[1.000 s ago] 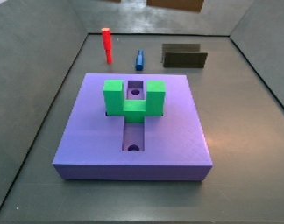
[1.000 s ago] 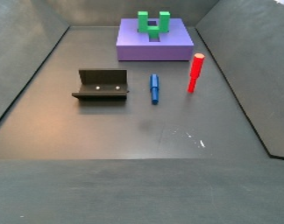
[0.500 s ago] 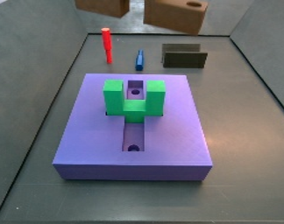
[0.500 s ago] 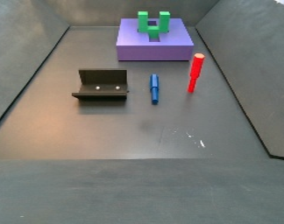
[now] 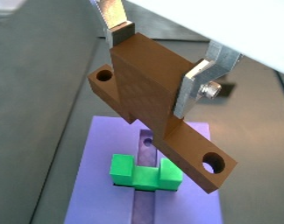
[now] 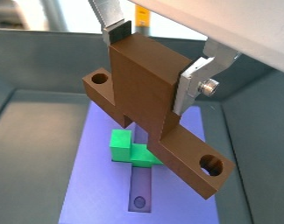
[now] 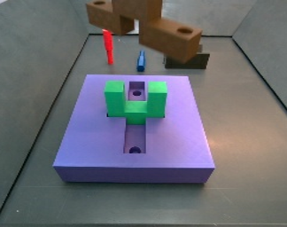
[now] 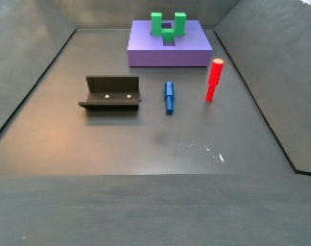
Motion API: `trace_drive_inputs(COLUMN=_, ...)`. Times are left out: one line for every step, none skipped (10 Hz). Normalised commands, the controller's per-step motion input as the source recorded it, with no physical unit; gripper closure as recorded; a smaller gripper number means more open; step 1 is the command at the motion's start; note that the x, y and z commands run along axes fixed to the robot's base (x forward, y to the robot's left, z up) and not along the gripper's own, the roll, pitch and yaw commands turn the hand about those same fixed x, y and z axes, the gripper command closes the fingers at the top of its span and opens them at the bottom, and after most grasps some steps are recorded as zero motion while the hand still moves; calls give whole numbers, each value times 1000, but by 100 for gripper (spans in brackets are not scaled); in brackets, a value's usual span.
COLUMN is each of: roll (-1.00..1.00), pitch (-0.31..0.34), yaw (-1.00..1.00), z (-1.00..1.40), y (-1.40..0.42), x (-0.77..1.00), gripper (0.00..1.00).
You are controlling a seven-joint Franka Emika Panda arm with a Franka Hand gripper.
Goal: Pick up the brown object. Move up. Place the brown object on the fixture. Regrasp the brown object. Move to above the board. Insert the brown object.
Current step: Insert the brown object.
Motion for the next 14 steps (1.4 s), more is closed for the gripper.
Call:
trace_drive_inputs(roll=-59, pitch=19, yaw=-1000, z=-409, y=0, x=0, gripper=100)
trace_drive_inputs(roll=-61, pitch=34, yaw=-1000, z=-403, y=0, x=0, gripper=100)
trace_drive_inputs(roll=-76, pitch=84, yaw=-989, z=-374, y=0, x=0, gripper=100)
trace_drive_inputs(roll=-116, pitch=179, yaw=-894, z=-271, y=-31, x=0, gripper=100)
trace_drive_inputs(roll=-156, pitch=196, yaw=-834, z=-34, y=-109, x=34, gripper=100)
trace_drive_inputs(roll=-147, pitch=41, yaw=-800, z=0, y=-234, x=20, gripper=100)
trace_drive_inputs(roll=-87, pitch=0, yaw=-760, z=0, y=-346, x=29, gripper=100)
trace_drive_inputs(roll=-101, pitch=-56, yaw=-754, z=0, y=-331, x=37, gripper=100)
trace_drive_inputs(roll=-87, pitch=-90, yaw=-671, z=-60, y=-286, x=226, gripper=100)
trace_drive_inputs(roll=-33, pitch=-27, yaw=-509, z=-197, y=-263, x=306, gripper=100)
trace_drive_inputs(roll=41, pitch=0, yaw=-623, z=-180, y=-237, x=351, gripper=100)
trace_drive_inputs(roll=126, pitch=0, yaw=-486, z=-131, y=0, x=149, gripper=100)
trace_drive_inputs(roll=301, pitch=0, yaw=-231, z=-74, y=0, x=0, gripper=100)
trace_drive_inputs(roll=321, pitch=1, yaw=-191, z=-103, y=23, x=0, gripper=100)
